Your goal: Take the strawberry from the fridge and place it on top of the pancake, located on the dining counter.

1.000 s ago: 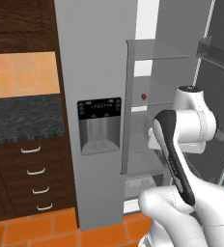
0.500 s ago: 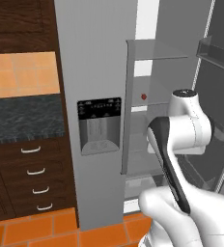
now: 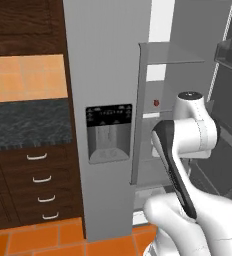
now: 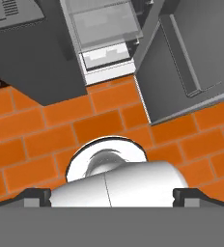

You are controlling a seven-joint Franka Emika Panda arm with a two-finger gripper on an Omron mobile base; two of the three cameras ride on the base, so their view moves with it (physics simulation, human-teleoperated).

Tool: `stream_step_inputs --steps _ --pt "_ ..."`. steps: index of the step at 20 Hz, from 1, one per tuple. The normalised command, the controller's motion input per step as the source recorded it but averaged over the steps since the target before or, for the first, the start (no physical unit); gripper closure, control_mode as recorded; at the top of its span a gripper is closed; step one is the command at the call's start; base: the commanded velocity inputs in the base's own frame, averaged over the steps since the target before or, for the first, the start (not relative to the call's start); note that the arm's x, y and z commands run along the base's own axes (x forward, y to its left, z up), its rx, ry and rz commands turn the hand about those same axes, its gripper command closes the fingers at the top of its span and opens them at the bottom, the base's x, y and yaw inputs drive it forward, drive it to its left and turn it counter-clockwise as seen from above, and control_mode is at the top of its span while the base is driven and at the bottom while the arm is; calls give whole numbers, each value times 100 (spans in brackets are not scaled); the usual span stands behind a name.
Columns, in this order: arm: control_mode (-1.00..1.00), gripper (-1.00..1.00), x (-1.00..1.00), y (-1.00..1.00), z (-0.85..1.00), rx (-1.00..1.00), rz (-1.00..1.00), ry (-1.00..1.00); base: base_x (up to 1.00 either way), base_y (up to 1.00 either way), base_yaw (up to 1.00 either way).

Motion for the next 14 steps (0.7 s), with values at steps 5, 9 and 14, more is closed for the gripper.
stream_step_inputs --steps 5,9,14 --pt "100 -100 0 0 0 0 0 0 57 -1 19" --pt "100 -100 0 0 0 0 0 0 76 -26 0" --pt "100 -100 0 0 0 0 0 0 24 -43 -7"
